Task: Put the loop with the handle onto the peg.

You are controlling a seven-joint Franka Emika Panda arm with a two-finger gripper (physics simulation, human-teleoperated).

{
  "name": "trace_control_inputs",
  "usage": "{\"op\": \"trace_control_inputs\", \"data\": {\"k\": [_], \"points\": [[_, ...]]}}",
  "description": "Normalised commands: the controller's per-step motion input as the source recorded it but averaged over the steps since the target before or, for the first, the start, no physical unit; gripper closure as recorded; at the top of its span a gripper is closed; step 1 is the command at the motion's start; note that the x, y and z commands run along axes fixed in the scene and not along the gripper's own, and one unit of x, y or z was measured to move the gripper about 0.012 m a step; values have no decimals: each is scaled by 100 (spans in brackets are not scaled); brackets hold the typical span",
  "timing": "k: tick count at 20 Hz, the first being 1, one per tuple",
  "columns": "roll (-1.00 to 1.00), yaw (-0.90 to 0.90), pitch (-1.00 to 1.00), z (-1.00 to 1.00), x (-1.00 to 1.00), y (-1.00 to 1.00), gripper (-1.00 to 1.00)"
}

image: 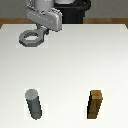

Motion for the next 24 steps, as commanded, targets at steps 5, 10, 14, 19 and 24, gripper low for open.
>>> {"op": "trace_control_inputs", "data": {"k": [5,10,14,19,24], "points": [[0,6,0,0,20,0,100],[0,0,0,0,80,0,100],[0,0,0,0,100,0,100],[0,0,0,0,20,20,100],[0,0,0,40,0,0,100]]}}
